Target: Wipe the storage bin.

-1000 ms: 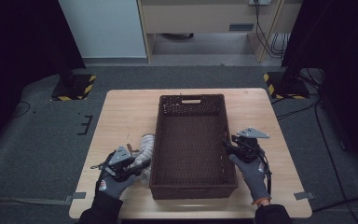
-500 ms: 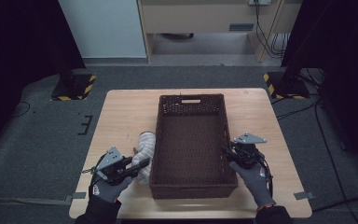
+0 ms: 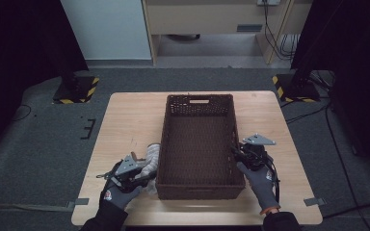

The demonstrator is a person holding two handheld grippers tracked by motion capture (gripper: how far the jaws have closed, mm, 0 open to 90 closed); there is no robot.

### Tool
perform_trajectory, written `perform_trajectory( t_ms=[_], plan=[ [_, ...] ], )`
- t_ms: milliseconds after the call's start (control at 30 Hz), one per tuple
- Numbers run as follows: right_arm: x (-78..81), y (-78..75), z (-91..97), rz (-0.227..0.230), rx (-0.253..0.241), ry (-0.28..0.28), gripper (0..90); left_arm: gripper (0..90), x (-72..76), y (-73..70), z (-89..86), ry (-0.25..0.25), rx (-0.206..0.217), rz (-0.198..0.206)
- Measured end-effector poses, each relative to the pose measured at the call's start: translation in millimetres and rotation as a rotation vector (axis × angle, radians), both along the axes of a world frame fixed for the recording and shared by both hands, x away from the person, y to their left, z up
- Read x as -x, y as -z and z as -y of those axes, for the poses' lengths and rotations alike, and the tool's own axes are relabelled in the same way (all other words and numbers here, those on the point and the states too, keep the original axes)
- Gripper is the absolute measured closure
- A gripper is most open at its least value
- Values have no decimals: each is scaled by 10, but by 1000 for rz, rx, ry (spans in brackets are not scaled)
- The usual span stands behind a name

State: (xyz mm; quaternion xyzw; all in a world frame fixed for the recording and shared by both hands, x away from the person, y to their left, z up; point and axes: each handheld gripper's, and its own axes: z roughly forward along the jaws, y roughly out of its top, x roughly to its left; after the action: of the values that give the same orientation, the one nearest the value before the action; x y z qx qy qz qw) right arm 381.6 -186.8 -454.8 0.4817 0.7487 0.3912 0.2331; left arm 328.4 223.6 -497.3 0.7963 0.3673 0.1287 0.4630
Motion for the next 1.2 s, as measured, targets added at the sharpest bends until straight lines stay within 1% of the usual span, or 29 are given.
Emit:
perform_trajectory(
  t_ms=[67, 133, 233, 300, 333, 367, 400, 433, 467, 533, 567, 600, 667, 800, 867, 933, 967, 1033, 1100, 1133, 1167, 1200],
  plan=[
    [4, 0, 3, -1, -4, 2, 664, 642, 5, -24, -17, -6, 13, 2],
    [3, 1, 14, -1, -8, -2, 650, 640, 33, -91, -47, -10, 34, 23],
    [29, -3, 33, 11, -2, -37, 598, 638, 109, -257, -128, -19, 106, 65],
    [51, -13, 65, 13, -8, -62, 554, 637, 166, -368, -175, -25, 163, 96],
    [61, -21, 77, 11, -15, -73, 540, 637, 187, -404, -184, -24, 181, 108],
    [69, -25, 89, 12, -10, -84, 528, 637, 219, -452, -191, -20, 199, 123],
    [84, -25, 98, 14, -8, -89, 524, 636, 242, -472, -189, -14, 206, 133],
    [93, -23, 107, 10, -7, -94, 521, 636, 260, -474, -179, -6, 206, 133],
    [100, -19, 110, 7, -12, -94, 524, 636, 272, -462, -167, 2, 196, 134],
    [104, -12, 102, -2, -15, -100, 523, 635, 283, -406, -141, 8, 171, 120],
    [108, -5, 86, -6, -4, -100, 519, 635, 284, -369, -134, 10, 158, 109],
    [113, 8, 73, -7, 10, -98, 517, 635, 281, -327, -125, 12, 140, 95],
    [115, 9, 72, -9, 7, -95, 518, 636, 273, -225, -82, 20, 83, 72],
    [119, 15, 76, -7, -1, -92, 523, 635, 255, -83, -29, 16, 15, 29],
    [125, 16, 74, -10, -6, -86, 527, 636, 256, -41, -20, 15, -8, 13],
    [131, 14, 69, -12, -5, -79, 538, 636, 267, -71, -31, 12, 3, 22],
    [134, 13, 66, -13, -4, -76, 544, 636, 275, -105, -48, 7, 26, 32],
    [140, 12, 58, -13, -5, -62, 562, 637, 300, -200, -98, -2, 85, 56],
    [152, 7, 39, -7, -3, -31, 619, 636, 352, -317, -144, -12, 134, 82],
    [166, 0, 13, 8, 9, -12, 664, 635, 387, -371, -155, -11, 149, 101],
    [174, -5, -12, 12, 17, 6, 675, 635, 417, -423, -162, -3, 156, 117],
    [170, -7, -25, 8, 14, 16, 679, 635, 450, -469, -167, -1, 161, 134]
  ],
)
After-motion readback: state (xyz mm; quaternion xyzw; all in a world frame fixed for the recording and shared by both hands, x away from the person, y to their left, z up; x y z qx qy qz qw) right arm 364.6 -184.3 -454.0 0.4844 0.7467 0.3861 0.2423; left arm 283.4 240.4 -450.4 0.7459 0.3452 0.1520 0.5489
